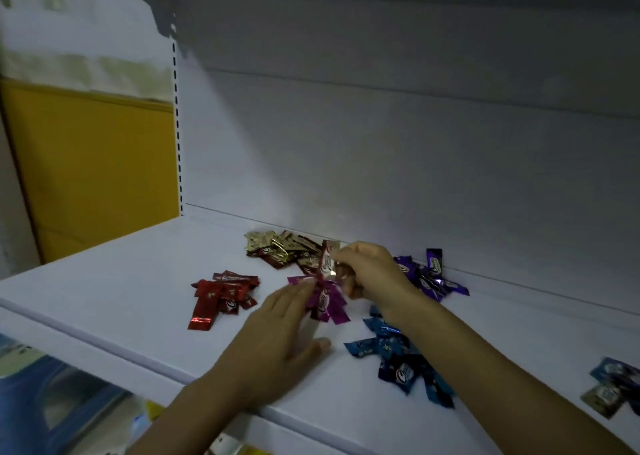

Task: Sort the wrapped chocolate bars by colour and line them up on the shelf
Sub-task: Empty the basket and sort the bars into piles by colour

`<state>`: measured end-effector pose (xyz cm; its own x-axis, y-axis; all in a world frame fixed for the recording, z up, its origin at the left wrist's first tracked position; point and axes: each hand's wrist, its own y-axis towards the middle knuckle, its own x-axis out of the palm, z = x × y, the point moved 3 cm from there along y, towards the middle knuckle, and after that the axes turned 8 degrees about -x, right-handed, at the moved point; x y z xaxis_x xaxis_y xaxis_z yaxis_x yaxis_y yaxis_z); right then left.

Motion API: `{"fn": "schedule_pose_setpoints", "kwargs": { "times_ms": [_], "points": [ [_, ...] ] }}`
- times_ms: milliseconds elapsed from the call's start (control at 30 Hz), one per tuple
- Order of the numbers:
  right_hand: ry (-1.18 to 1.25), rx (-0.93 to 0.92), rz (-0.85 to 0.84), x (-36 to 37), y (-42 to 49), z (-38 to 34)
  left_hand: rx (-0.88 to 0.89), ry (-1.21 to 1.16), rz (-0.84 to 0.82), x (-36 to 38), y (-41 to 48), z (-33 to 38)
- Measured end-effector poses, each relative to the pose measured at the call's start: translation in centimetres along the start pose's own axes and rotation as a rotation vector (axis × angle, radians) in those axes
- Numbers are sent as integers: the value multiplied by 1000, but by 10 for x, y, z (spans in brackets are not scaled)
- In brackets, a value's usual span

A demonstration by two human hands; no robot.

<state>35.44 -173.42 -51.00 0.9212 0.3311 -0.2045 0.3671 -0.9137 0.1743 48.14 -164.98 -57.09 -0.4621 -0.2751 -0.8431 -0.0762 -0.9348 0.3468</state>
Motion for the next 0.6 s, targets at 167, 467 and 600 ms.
{"fn": "schedule_pose_setpoints", "kwargs": {
  "times_ms": [167,467,600],
  "points": [
    [195,152,-2,34,51,-13,-33,45,-40,4,-1,-5],
    [-259,-149,196,-78,-33,23,127,-98,-102,13,9,38],
    [-304,-144,403,-136,-83,42,284,-150,-129,39,33,99]
  ]
}}
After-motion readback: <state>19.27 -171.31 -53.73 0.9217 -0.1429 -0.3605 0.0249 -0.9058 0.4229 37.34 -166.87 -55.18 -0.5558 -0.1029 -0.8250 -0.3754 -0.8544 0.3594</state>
